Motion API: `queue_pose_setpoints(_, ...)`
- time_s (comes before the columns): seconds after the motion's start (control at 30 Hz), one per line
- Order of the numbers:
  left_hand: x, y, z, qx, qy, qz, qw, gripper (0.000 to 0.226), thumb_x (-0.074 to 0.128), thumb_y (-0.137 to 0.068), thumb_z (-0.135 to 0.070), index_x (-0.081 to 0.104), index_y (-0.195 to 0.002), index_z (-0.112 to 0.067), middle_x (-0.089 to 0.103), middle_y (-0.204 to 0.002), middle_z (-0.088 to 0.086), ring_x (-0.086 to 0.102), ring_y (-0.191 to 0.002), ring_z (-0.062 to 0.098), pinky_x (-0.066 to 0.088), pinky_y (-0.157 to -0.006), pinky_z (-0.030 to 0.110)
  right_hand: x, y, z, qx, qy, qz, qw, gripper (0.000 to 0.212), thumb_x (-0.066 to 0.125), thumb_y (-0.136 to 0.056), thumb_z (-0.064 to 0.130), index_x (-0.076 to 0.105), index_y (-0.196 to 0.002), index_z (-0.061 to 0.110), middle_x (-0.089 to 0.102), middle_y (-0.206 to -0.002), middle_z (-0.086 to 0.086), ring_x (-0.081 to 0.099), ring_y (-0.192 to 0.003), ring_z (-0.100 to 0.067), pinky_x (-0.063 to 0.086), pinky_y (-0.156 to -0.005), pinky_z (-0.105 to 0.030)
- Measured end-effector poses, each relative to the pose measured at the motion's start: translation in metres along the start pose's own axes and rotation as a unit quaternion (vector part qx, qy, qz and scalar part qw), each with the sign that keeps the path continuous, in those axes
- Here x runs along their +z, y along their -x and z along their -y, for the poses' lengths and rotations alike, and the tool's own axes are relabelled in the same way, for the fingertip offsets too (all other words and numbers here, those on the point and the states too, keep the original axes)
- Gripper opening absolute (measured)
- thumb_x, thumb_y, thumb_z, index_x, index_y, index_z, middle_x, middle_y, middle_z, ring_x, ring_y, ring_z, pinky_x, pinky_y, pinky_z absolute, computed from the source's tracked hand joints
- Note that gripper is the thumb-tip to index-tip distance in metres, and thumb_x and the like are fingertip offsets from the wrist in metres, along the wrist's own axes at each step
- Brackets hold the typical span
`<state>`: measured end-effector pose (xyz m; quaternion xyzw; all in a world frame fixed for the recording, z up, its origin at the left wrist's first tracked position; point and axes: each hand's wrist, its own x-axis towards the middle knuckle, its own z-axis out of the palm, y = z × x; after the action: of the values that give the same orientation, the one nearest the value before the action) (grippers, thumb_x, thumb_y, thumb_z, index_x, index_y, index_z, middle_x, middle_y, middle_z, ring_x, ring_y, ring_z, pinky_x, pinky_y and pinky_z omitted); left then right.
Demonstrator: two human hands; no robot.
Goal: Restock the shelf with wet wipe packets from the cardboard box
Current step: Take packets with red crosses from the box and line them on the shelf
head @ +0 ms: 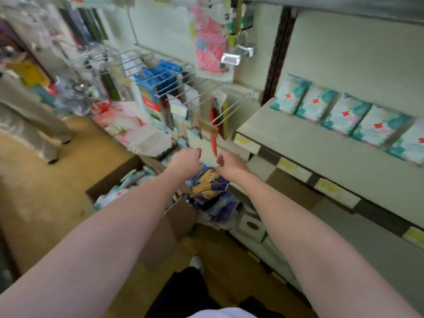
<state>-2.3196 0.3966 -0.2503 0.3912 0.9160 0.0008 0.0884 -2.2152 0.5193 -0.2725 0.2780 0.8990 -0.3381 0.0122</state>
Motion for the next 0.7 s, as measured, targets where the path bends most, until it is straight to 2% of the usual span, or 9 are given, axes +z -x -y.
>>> queue_pose_setpoints(0.1, 0.026, 0.021, 0.039, -0.036, 0.020, 0.021, 0.999, 0.012, 0.051, -0.087, -0.017, 0.052, -0.097, -0.012, 0.061, -0.102, 0.011, 0.058, -0.095, 0.032, 0.051, -0.074, 0.041, 0.038, -0.001, 0.008, 0.010, 0.025, 0.048, 0.998, 0.006, 0.056, -0.093, 0.017, 0.055, -0.098, 0.018, 0.058, -0.099, -0.003, 0.057, -0.090, -0.024, 0.050, -0.078, -0.036)
queue_pose_setpoints(0.17, 0.046, 0.031, 0.067, -0.062, 0.040, 0.044, 0.996, 0.007, 0.051, -0.086, -0.018, 0.050, -0.093, -0.016, 0.060, -0.102, 0.011, 0.058, -0.096, 0.032, 0.052, -0.077, 0.042, 0.063, -0.002, 0.015, 0.010, 0.051, 0.080, 0.995, 0.004, 0.054, -0.092, 0.017, 0.053, -0.096, 0.018, 0.058, -0.097, -0.003, 0.056, -0.088, -0.024, 0.049, -0.076, -0.037)
queue_pose_setpoints(0.23, 0.063, 0.037, 0.095, -0.082, 0.062, 0.063, 0.993, 0.003, 0.050, -0.085, -0.017, 0.047, -0.086, -0.018, 0.060, -0.098, 0.009, 0.055, -0.089, 0.029, 0.051, -0.076, 0.041, 0.085, -0.006, 0.025, 0.005, 0.057, 0.102, 0.993, 0.005, 0.055, -0.091, 0.016, 0.051, -0.092, 0.020, 0.056, -0.094, -0.001, 0.055, -0.087, -0.023, 0.048, -0.074, -0.037)
queue_pose_setpoints(0.3, 0.078, 0.038, 0.123, -0.088, 0.076, 0.065, 0.991, 0.009, 0.048, -0.085, -0.015, 0.043, -0.079, -0.019, 0.061, -0.099, 0.010, 0.054, -0.087, 0.029, 0.047, -0.071, 0.038, 0.107, -0.015, 0.037, 0.002, 0.053, 0.112, 0.992, 0.005, 0.056, -0.090, 0.016, 0.052, -0.093, 0.019, 0.054, -0.093, 0.000, 0.056, -0.091, -0.025, 0.049, -0.079, -0.038)
queue_pose_setpoints(0.37, 0.089, 0.039, 0.150, -0.093, 0.081, 0.082, 0.989, 0.009, 0.048, -0.087, -0.015, 0.041, -0.084, -0.019, 0.059, -0.101, 0.012, 0.056, -0.093, 0.032, 0.045, -0.072, 0.039, 0.129, -0.026, 0.052, 0.008, 0.037, 0.117, 0.992, 0.004, 0.058, -0.091, 0.018, 0.054, -0.094, 0.018, 0.057, -0.097, -0.002, 0.056, -0.093, -0.025, 0.050, -0.080, -0.038)
queue_pose_setpoints(0.5, 0.112, 0.038, 0.207, -0.125, 0.087, 0.120, 0.981, 0.007, 0.050, -0.087, -0.016, 0.047, -0.094, -0.016, 0.061, -0.101, 0.009, 0.057, -0.094, 0.031, 0.048, -0.072, 0.038, 0.182, -0.047, 0.081, 0.007, 0.049, 0.158, 0.986, 0.010, 0.057, -0.095, 0.025, 0.053, -0.088, 0.020, 0.058, -0.089, -0.002, 0.056, -0.087, -0.026, 0.045, -0.070, -0.036)
queue_pose_setpoints(0.6, 0.135, 0.040, 0.248, -0.155, 0.098, 0.150, 0.972, 0.012, 0.049, -0.087, -0.014, 0.053, -0.098, -0.014, 0.062, -0.104, 0.009, 0.058, -0.094, 0.029, 0.049, -0.071, 0.038, 0.224, -0.065, 0.098, 0.020, 0.063, 0.196, 0.978, 0.005, 0.057, -0.094, 0.020, 0.055, -0.092, 0.016, 0.059, -0.094, -0.003, 0.055, -0.091, -0.026, 0.045, -0.075, -0.035)
queue_pose_setpoints(0.7, 0.156, 0.038, 0.284, -0.150, 0.103, 0.190, 0.965, 0.020, 0.050, -0.089, -0.014, 0.053, -0.109, -0.012, 0.060, -0.113, 0.010, 0.057, -0.101, 0.031, 0.049, -0.074, 0.039, 0.264, -0.078, 0.111, 0.044, 0.077, 0.243, 0.966, 0.005, 0.055, -0.096, 0.020, 0.055, -0.095, 0.015, 0.057, -0.092, -0.002, 0.056, -0.092, -0.026, 0.045, -0.078, -0.035)
